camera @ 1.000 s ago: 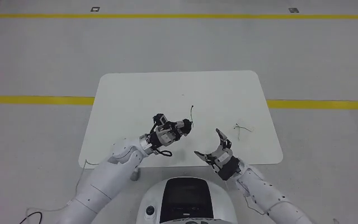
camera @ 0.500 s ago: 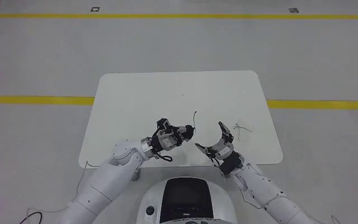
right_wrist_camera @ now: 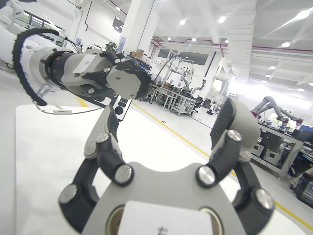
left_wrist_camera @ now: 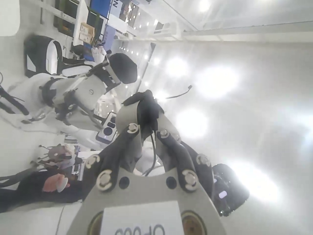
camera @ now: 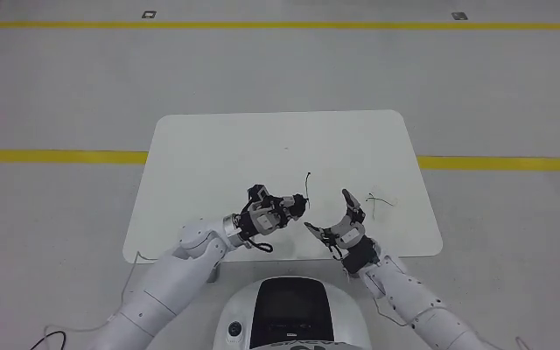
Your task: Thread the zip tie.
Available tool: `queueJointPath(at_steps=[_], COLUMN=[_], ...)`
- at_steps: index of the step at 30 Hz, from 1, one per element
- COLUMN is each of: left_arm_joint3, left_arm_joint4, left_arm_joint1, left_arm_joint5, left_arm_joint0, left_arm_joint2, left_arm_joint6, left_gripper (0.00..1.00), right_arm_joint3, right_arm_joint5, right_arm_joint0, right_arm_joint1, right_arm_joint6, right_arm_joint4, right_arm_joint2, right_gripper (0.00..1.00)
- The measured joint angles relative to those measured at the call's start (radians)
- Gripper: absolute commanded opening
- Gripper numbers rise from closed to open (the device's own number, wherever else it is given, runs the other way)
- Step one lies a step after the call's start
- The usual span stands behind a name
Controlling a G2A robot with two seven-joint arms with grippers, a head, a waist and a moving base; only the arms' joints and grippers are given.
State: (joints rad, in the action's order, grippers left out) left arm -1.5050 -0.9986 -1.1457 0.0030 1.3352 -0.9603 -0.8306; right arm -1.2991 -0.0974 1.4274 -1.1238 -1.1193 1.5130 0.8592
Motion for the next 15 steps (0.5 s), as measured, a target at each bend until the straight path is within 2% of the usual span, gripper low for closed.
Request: queueJointPath(at_steps=[2, 5, 8, 11, 12, 14, 15], left_arm_joint3=[0.002, 0.003, 0.003, 0.002, 0.002, 0.002, 0.002], left_arm_joint4=[-0.005, -0.006, -0.006, -0.006, -0.006, -0.006, -0.006], left_arm_joint1=[-0.002, -0.002, -0.002, -0.002, -0.002, -0.002, -0.002], left_arm_joint5=[-0.006, -0.008, -0.008, -0.008, -0.008, -0.008, -0.008], left_arm_joint0=[0.0, 0.0, 0.0, 0.0, 0.0, 0.0, 0.0], left_arm_joint2=[0.002, 0.002, 0.002, 0.002, 0.002, 0.002, 0.002], left_arm_joint6=[0.006, 0.008, 0.008, 0.008, 0.008, 0.008, 0.008], left_gripper=[0.0, 0.0, 0.0, 0.0, 0.0, 0.0, 0.0], right_arm_joint3=[0.003, 0.008, 0.015, 0.027, 0.032, 0.041, 0.045], right_arm_joint5=[-0.002, 0.0, 0.01, 0.02, 0.022, 0.024, 0.026], right_arm_joint0=[-0.003, -0.009, -0.015, -0.021, -0.022, -0.026, -0.028], right_arm_joint1=[-0.005, -0.013, -0.02, -0.027, -0.03, -0.035, -0.037], right_arm_joint6=[-0.002, -0.005, -0.005, -0.003, -0.003, -0.005, -0.006], right_arm_joint4=[0.0, 0.003, 0.001, -0.006, -0.009, -0.015, -0.015], right_arm_joint2=[-0.003, -0.008, -0.014, -0.018, -0.018, -0.019, -0.02], right_gripper=[0.48, 0.4, 0.39, 0.31, 0.25, 0.19, 0.18])
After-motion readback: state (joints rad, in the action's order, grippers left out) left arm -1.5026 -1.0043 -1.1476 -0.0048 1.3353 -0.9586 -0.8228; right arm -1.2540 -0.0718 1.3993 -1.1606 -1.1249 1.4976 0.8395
